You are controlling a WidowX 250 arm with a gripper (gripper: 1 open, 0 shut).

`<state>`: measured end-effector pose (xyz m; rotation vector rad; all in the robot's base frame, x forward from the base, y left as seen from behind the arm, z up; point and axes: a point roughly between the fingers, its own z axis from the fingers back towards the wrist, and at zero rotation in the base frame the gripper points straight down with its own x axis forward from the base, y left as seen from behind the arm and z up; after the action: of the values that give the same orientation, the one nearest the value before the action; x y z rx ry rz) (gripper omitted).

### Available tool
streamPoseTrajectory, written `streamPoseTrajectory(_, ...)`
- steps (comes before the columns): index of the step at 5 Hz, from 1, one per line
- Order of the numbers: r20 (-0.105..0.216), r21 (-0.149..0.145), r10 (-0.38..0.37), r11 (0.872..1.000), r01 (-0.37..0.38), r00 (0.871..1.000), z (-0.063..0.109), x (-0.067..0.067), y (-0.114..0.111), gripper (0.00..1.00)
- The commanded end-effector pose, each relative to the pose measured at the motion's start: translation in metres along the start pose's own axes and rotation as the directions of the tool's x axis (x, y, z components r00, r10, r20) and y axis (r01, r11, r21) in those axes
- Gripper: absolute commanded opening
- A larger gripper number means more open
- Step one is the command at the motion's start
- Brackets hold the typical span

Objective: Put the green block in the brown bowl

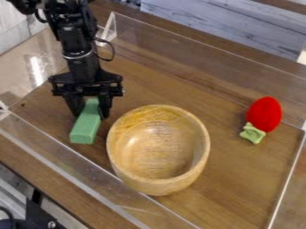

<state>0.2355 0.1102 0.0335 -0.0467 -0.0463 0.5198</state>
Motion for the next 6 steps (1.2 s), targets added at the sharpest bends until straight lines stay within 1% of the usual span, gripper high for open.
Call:
streamPoseTrajectory(1,0.061,-0.009,-0.007,1.000,0.007,0.998,0.012,0.017,-0.006,0.00)
streamPoseTrajectory(2,0.062,-0.019,-0.028,0.999,0.029,0.998,0.024,0.022,-0.012,0.00)
streamPoseTrajectory(3,0.066,-0.027,-0.065,0.997,0.067,0.996,0.038,0.026,-0.020,0.00)
streamPoseTrajectory(4,0.074,-0.035,-0.127,0.991,0.130,0.989,0.045,0.029,-0.030,0.00)
streamPoseTrajectory(5,0.081,-0.023,-0.185,0.982,0.188,0.979,0.045,0.035,-0.035,0.00)
streamPoseTrajectory(6,0.075,-0.007,-0.189,0.982,0.191,0.979,0.032,0.027,-0.041,0.00)
